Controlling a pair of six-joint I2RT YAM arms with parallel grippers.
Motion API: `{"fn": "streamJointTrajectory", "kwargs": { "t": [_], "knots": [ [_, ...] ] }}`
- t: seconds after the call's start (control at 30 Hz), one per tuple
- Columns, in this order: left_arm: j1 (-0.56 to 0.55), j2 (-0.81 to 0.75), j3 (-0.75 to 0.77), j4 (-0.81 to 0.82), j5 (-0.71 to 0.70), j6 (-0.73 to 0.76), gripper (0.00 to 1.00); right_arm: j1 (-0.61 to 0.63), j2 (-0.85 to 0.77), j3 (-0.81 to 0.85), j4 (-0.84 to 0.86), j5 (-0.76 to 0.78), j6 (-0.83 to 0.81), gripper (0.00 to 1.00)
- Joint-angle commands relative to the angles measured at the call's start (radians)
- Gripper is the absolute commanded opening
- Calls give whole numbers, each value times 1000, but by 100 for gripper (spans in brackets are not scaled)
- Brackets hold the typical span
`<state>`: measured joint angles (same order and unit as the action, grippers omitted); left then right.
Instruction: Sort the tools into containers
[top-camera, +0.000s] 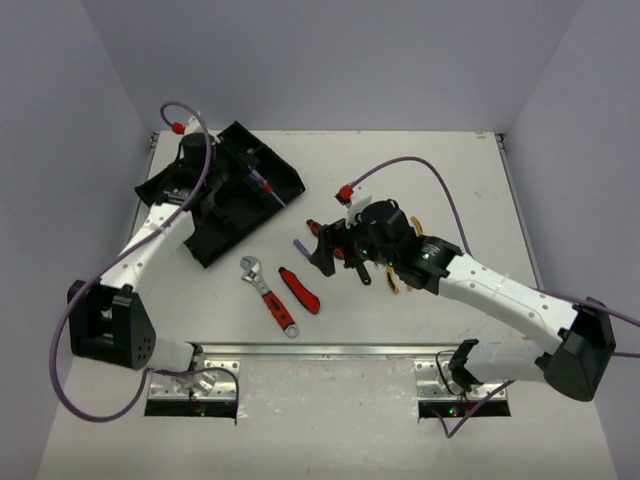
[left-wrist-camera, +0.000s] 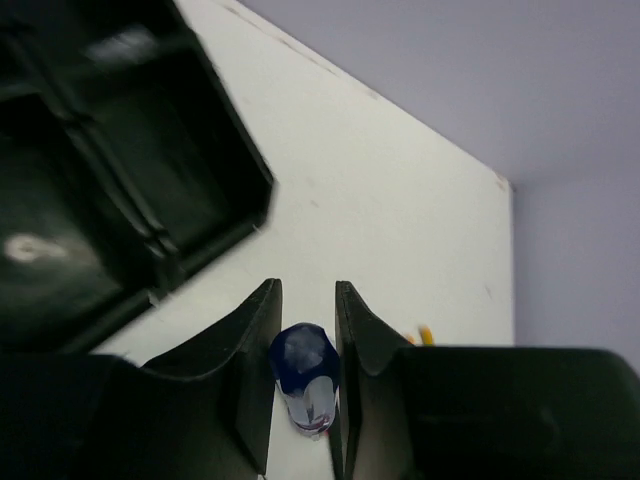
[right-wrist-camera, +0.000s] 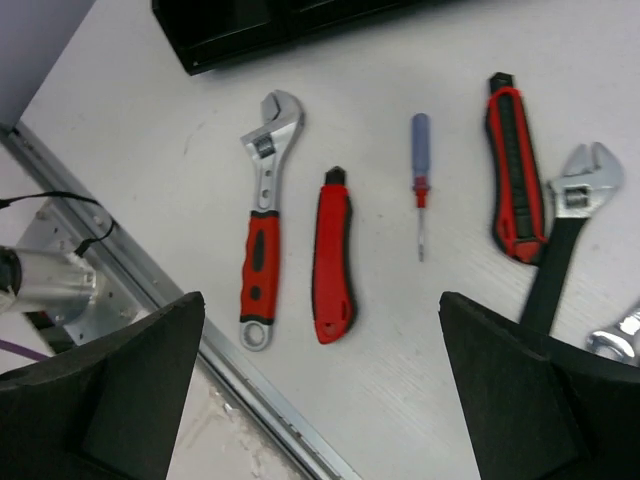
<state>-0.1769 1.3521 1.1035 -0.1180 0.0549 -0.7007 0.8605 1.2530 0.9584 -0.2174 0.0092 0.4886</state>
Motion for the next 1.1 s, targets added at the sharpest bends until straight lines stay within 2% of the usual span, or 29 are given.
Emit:
{"fn": "streamJointTrajectory", "kwargs": {
  "t": [0.0,0.13,0.27,0.33,0.47,0.67,0.73,0.77,0.87,0.97,1.07],
  "knots": [
    [161,196,260,-251,-346,45,0,-10,-112,-40,-70,177,-44,99],
    [290,370,484,-203,-426,80,0,-11,-187,-108,-84,146,-44,99],
    [315,605,779,-230,-540,207,0,-11,-226,-162,-87,119,-47,99],
    [316,675,849,-240,-556,252,0,-11,-240,-190,-80,111,-48,99],
    [316,762,881,-214,-567,282,2,-11,-247,-213,-56,94,-50,99],
    [314,820,845,-201,-469,250,6,-11,-210,-235,-6,45,-55,99],
    [311,819,833,-200,-429,229,14,-11,-189,-232,4,42,-52,99],
    [310,818,832,-200,-428,228,14,-11,-188,-230,4,41,-51,99],
    [309,810,858,-243,-358,204,64,-11,-141,-223,24,24,-52,99],
    [306,774,875,-272,-334,187,74,-11,-86,-208,33,38,-51,99],
    [304,672,862,-304,-291,162,79,-12,34,-141,36,43,-45,99]
  ]
}}
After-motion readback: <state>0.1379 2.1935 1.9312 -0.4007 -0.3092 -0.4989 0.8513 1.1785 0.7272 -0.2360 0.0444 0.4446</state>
